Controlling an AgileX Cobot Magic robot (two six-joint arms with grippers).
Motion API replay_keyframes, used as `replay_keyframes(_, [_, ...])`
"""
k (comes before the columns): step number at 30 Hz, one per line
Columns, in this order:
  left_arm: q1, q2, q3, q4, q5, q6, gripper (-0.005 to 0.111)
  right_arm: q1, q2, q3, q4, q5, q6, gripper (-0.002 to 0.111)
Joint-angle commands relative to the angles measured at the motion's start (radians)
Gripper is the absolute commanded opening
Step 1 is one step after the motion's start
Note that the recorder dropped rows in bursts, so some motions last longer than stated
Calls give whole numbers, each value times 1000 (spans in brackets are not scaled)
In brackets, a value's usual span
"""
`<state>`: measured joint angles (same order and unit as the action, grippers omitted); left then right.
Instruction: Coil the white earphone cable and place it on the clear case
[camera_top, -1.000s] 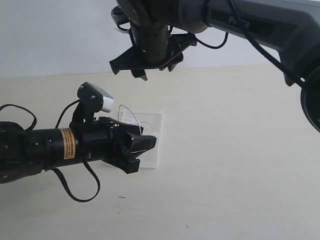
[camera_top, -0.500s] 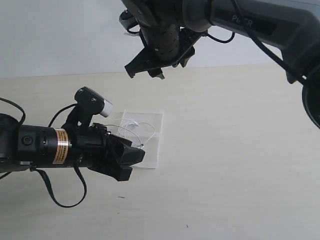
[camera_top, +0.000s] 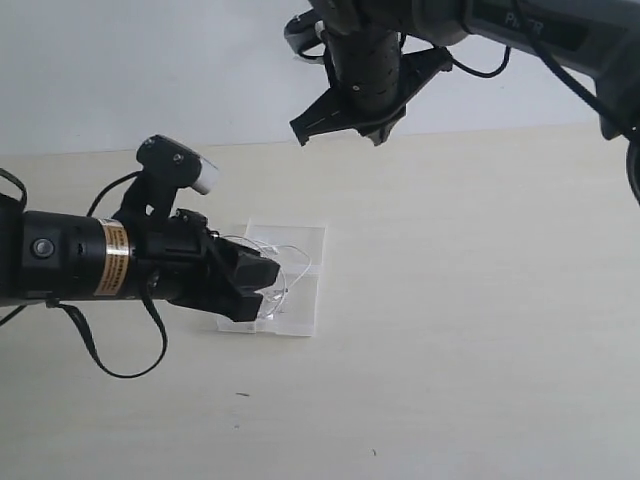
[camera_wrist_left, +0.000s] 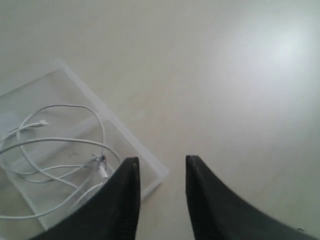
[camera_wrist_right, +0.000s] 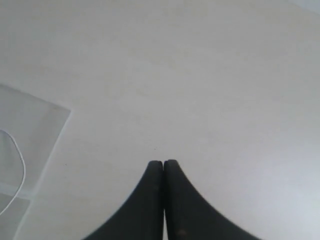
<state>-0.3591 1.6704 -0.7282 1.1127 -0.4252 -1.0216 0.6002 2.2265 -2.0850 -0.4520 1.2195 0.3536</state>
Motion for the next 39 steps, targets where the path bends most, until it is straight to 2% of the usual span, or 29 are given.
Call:
replay_keyframes(1, [-3, -80, -5, 37, 146, -73, 32, -29, -44, -5, 88, 2, -41, 0])
replay_keyframes(4, [-3, -152, -2, 37, 259, -150, 21, -29, -85, 11, 91, 2, -47, 0])
replay_keyframes(7, [-3, -250, 20, 37, 364, -181, 0, -29, -154, 60, 134, 2, -47, 0])
replay_keyframes(8, [-3, -289, 32, 35, 393, -189, 0, -29, -180, 95, 145, 2, -47, 0])
replay_keyframes(10, [-3, -421, 71, 15, 448, -191, 0, -29, -297, 234, 185, 2, -36, 0])
replay_keyframes(14, [-3, -687, 173, -18, 461, -191, 0, -12, -567, 642, 335, -4, -30, 0])
replay_keyframes(15, [-3, -767, 200, -18, 462, -191, 0, 12, -657, 787, 377, -106, -30, 0])
replay_keyframes(17, [-3, -889, 237, -20, 462, -191, 0, 59, -797, 960, 452, -285, -74, 0])
replay_keyframes(19, [-3, -975, 248, -20, 460, -189, 0, 92, -895, 1069, 514, -310, -98, 0])
replay_keyframes(24, [-3, -1094, 248, -18, 460, -185, 0, 98, -992, 1116, 674, -256, -100, 0])
replay_keyframes(33, [-3, -1106, 248, -18, 460, -185, 0, 98, -996, 1116, 674, -270, -100, 0])
replay_keyframes(36, [-3, -1106, 248, -18, 460, -185, 0, 98, -1050, 1118, 671, -384, -100, 0])
replay_keyframes(39, [-1, -1105, 248, -18, 460, -185, 0, 64, -1248, 1130, 565, -696, -184, 0])
